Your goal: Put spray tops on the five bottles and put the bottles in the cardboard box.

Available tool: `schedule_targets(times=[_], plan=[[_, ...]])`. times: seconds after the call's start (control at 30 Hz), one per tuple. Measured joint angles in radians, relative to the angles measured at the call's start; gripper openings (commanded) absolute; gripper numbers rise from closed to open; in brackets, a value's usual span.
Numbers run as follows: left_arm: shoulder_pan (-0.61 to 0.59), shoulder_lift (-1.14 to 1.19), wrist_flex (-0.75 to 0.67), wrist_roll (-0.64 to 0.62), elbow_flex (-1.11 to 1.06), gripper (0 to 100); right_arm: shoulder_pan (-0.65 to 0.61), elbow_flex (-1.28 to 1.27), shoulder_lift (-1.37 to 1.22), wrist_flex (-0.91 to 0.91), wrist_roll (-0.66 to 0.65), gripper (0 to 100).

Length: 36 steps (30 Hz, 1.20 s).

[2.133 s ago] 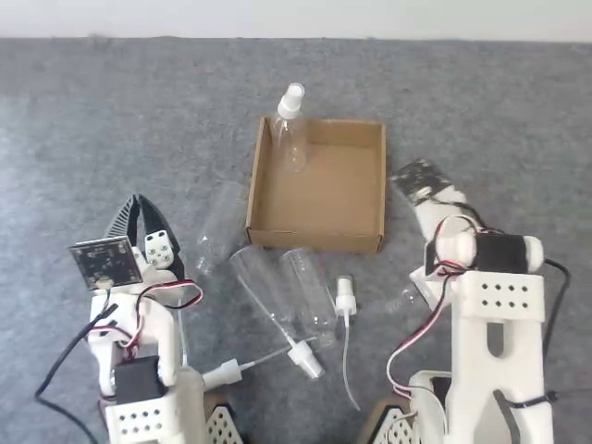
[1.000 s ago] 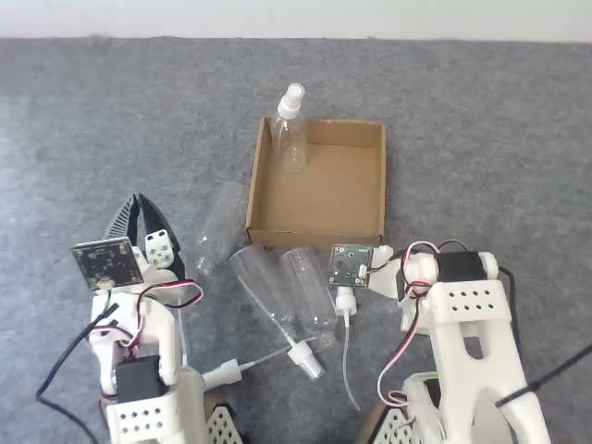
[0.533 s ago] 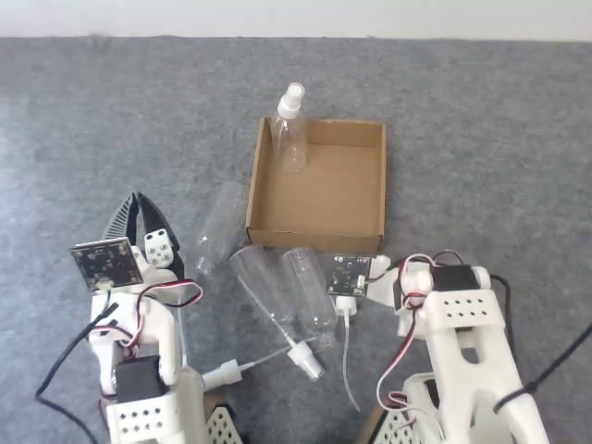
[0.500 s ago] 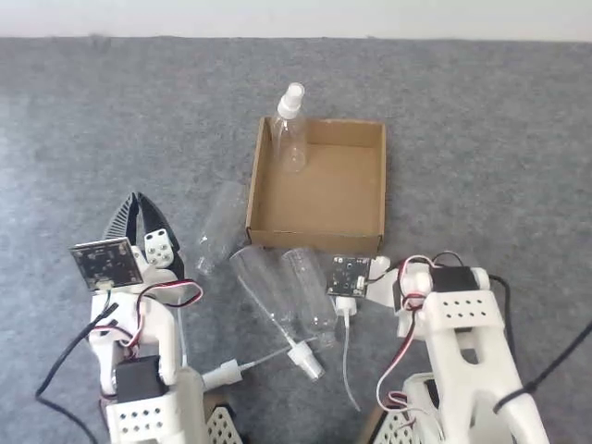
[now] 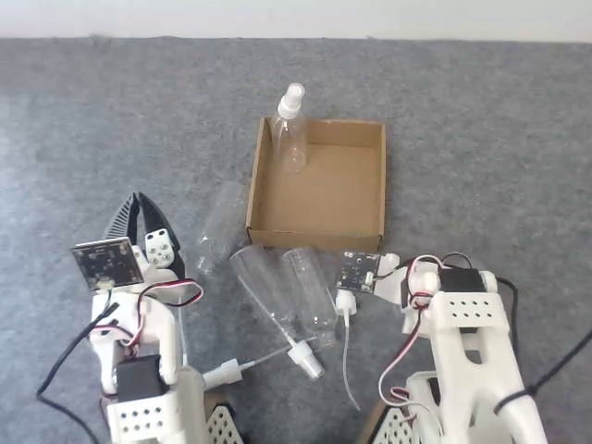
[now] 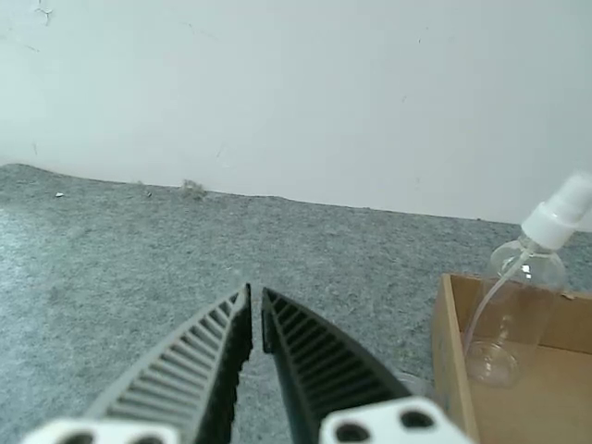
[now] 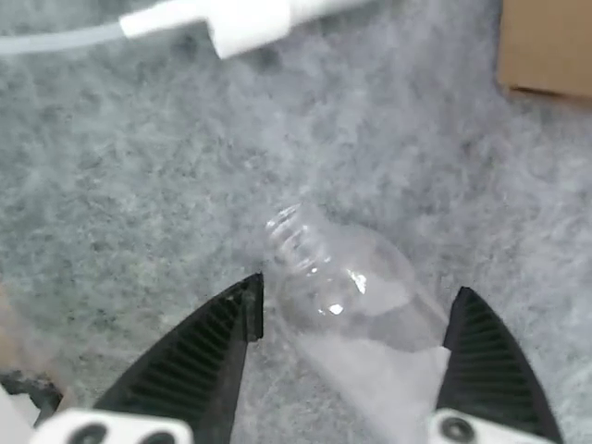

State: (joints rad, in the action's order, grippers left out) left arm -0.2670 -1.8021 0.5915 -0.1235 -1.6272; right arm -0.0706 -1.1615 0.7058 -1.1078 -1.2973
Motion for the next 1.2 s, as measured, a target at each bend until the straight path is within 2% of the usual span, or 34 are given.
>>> schedule_targets(times=[0.07, 0.43, 0.83, 1.1, 1.2], plan=[[0.0, 0.0, 0.0, 0.0, 0.0, 2, 0.008, 0.0, 0.0, 0.002, 0.014, 17.0], [0.0, 0.0, 0.0, 0.0, 0.0, 2, 0.008, 0.002, 0.0, 0.061, 0.172, 16.7], [0.0, 0.0, 0.0, 0.0, 0.0, 2, 0.006, 0.0, 0.0, 0.16, 0.543, 16.9], [0.0, 0.0, 0.0, 0.0, 0.0, 2, -0.077, 0.0, 0.0, 0.161, 0.675, 17.2], [0.0, 0.0, 0.0, 0.0, 0.0, 2, -0.11, 0.0, 0.0, 0.161, 0.683, 21.9]])
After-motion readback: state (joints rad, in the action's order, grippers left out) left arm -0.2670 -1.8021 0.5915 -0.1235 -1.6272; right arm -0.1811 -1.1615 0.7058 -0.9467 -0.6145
